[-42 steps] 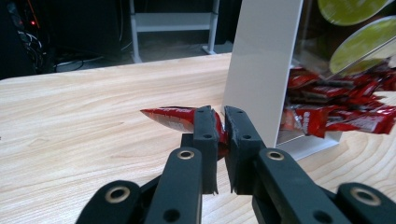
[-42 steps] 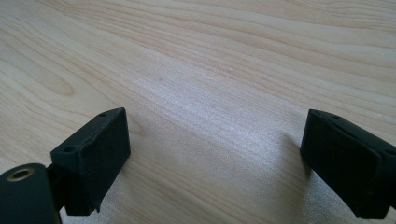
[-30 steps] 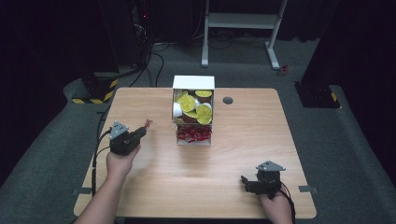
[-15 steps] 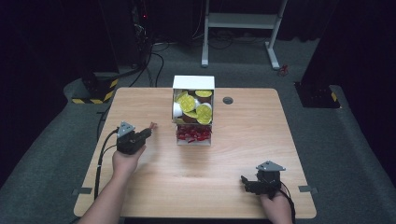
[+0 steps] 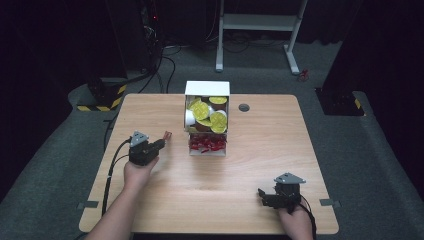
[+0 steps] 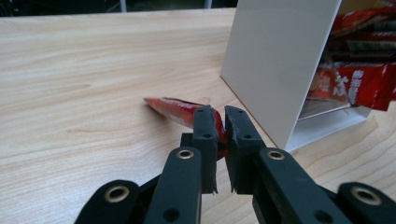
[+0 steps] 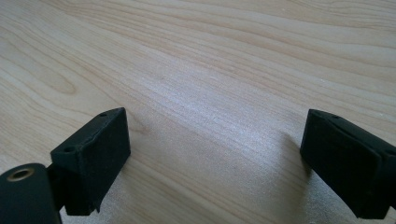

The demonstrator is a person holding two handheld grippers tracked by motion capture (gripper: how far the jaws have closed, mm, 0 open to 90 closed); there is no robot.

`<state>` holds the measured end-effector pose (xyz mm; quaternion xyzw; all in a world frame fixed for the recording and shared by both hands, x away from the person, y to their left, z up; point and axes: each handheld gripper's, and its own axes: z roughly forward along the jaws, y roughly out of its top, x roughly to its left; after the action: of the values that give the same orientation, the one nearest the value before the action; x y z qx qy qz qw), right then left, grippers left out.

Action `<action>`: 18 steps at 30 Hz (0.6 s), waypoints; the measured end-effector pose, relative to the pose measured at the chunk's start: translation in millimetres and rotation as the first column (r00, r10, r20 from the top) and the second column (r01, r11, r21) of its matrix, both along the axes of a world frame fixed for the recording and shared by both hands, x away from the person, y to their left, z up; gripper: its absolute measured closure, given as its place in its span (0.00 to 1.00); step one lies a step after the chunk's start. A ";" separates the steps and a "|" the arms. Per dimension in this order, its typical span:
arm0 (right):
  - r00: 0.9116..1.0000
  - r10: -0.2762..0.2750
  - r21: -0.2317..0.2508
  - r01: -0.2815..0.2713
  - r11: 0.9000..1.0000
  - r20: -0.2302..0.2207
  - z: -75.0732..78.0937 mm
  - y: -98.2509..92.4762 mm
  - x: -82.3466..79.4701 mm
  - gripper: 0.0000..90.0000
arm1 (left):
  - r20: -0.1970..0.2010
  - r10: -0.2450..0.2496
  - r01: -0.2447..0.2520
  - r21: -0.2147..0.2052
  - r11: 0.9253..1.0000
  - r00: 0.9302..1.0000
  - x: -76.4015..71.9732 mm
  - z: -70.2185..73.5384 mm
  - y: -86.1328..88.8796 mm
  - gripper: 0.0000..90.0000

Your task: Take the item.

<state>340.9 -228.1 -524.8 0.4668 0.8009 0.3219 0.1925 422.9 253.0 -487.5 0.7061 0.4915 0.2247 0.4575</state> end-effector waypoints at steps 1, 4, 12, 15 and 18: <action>1.000 0.000 0.000 0.000 1.000 0.000 0.0 0.0 0.0 0.09 | 0.001 0.000 0.000 0.007 1.000 1.000 0.4 -0.7 0.1 0.93; 1.000 0.000 0.000 0.000 1.000 0.000 0.0 0.0 0.0 0.09 | -0.020 0.006 -0.006 0.006 1.000 1.000 1.1 -4.4 0.4 0.93; 1.000 0.000 0.000 0.000 1.000 0.000 0.0 0.0 0.0 0.09 | -0.077 0.043 -0.039 0.056 0.998 0.996 2.3 -17.8 5.3 0.91; 1.000 0.000 0.000 0.000 1.000 0.000 0.0 0.0 0.0 0.09 | -0.093 0.053 -0.047 0.070 0.996 0.994 2.6 -21.5 5.6 0.91; 1.000 0.000 0.000 0.000 1.000 0.000 0.0 0.0 0.0 0.09 | -0.121 0.058 -0.047 0.089 0.995 0.991 4.4 -25.0 6.0 0.90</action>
<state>340.9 -228.1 -524.8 0.4667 0.8009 0.3219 0.1926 427.3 259.1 -512.6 0.7245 0.5273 0.2134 0.3894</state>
